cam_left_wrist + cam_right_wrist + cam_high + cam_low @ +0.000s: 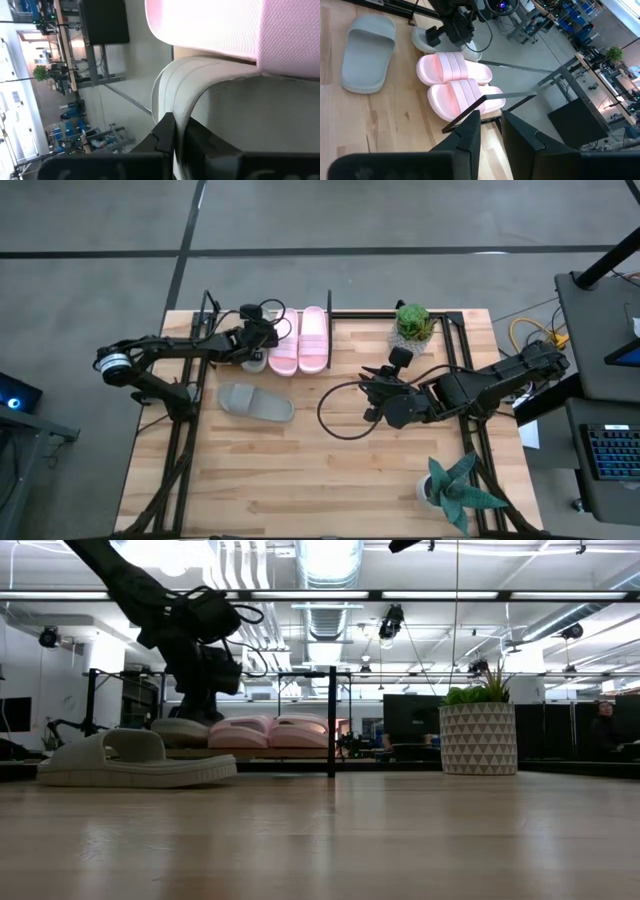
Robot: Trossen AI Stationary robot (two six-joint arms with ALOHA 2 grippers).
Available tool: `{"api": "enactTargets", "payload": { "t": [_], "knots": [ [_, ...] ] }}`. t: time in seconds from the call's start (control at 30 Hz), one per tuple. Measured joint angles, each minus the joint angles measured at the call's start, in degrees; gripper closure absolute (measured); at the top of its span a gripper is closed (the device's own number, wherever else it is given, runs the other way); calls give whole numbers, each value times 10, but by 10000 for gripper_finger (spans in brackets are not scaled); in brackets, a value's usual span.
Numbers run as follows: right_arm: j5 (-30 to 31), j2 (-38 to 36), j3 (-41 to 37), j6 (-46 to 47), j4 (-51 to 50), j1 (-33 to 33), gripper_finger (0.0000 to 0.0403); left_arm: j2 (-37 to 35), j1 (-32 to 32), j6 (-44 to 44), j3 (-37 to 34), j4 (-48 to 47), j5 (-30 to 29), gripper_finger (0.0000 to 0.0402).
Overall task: Pick and place slides into the shelf
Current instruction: Put the right gray slipper on the shelf, then put the gray slipper on the shelf
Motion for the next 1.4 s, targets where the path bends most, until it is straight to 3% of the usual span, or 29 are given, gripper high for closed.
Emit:
{"api": "enactTargets", "payload": {
  "t": [0.23, 0.47, 0.67, 0.97, 1.07, 1.3, 1.4],
  "knots": [
    [0, 0, 0, -1, 1, 0, 335, 0, 0, 0, 0, -1, 41, 351],
    [0, 0, 0, -1, 0, 0, 335, -2, 0, -1, 1, -6, 42, 252],
    [0, 0, 0, -5, 0, 0, 335, -3, -4, -61, 36, -68, 44, 180],
    [0, 0, 0, -5, 0, 0, 335, -13, -25, -133, 90, -186, 80, 157],
    [0, 0, 0, -5, 0, 0, 335, -25, -41, -215, 120, -256, 139, 157],
    [0, 0, 0, -5, 0, 0, 335, -52, -80, -465, 204, -380, 398, 157],
    [0, 0, 0, -5, 1, 0, 335, -61, -103, -553, 225, -408, 467, 157]
  ]
}}
